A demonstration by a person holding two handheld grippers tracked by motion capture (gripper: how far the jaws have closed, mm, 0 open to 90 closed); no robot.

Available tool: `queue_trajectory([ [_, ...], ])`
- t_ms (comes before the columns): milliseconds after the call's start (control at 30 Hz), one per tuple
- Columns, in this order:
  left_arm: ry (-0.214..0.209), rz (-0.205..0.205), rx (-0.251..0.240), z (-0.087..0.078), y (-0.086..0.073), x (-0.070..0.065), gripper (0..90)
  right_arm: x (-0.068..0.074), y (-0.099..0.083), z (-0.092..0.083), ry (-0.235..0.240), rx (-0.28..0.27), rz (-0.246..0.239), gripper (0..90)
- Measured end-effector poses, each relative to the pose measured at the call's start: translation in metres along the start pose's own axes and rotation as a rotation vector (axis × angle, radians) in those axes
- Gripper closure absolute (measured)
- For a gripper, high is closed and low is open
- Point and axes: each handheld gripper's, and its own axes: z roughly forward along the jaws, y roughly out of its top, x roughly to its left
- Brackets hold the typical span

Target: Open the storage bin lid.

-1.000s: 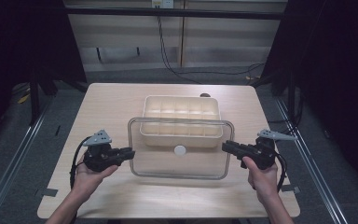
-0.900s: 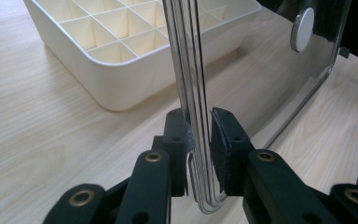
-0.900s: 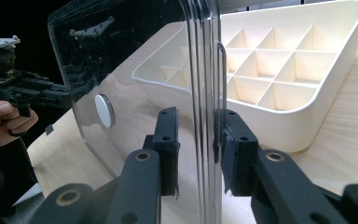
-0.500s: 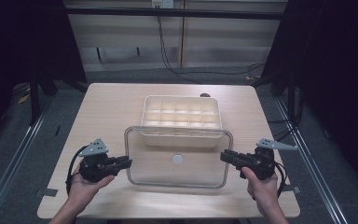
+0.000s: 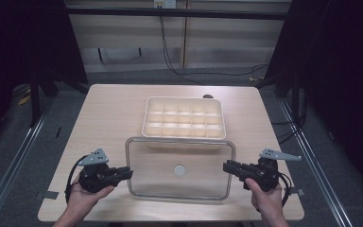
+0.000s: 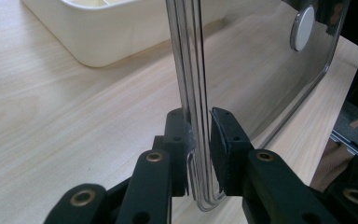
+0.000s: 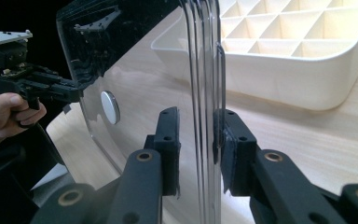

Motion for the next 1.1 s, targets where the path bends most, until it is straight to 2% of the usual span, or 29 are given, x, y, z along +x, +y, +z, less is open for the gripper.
queue_trajectory([
  [33, 0.005, -0.002, -0.003, 0.001, -0.001, 0.000, 77.3, -0.001, -0.001, 0.001, -0.002, 0.002, 0.003, 71.7],
  [67, 0.016, 0.014, 0.007, 0.002, -0.002, -0.001, 77.1, -0.002, -0.003, 0.002, 0.000, 0.005, 0.004, 71.7],
  [133, 0.022, -0.002, 0.022, 0.005, -0.004, 0.000, 77.0, -0.003, -0.005, 0.005, -0.011, 0.011, 0.012, 71.2],
  [200, 0.028, 0.001, 0.034, 0.005, -0.005, 0.001, 76.9, -0.004, -0.007, 0.007, -0.009, 0.016, 0.011, 71.3],
  [333, 0.015, -0.012, 0.037, 0.007, -0.007, 0.002, 76.7, -0.004, -0.010, 0.008, -0.011, 0.026, 0.015, 71.4],
  [467, 0.017, 0.001, 0.052, 0.010, -0.008, 0.001, 75.0, -0.007, -0.011, 0.009, -0.023, 0.027, 0.022, 71.4],
  [633, 0.014, -0.013, 0.064, 0.015, -0.010, 0.004, 72.7, -0.007, -0.013, 0.014, -0.066, 0.056, -0.018, 69.1],
  [767, 0.023, -0.014, 0.063, 0.017, -0.008, 0.006, 72.7, -0.008, -0.012, 0.017, -0.077, 0.061, -0.015, 68.6],
  [967, 0.028, -0.012, 0.068, 0.021, -0.006, 0.006, 70.8, -0.011, -0.011, 0.021, -0.103, 0.081, -0.041, 66.4],
  [1100, 0.027, -0.003, 0.074, 0.022, -0.008, 0.007, 69.7, -0.012, -0.011, 0.024, -0.109, 0.084, -0.032, 65.7],
])
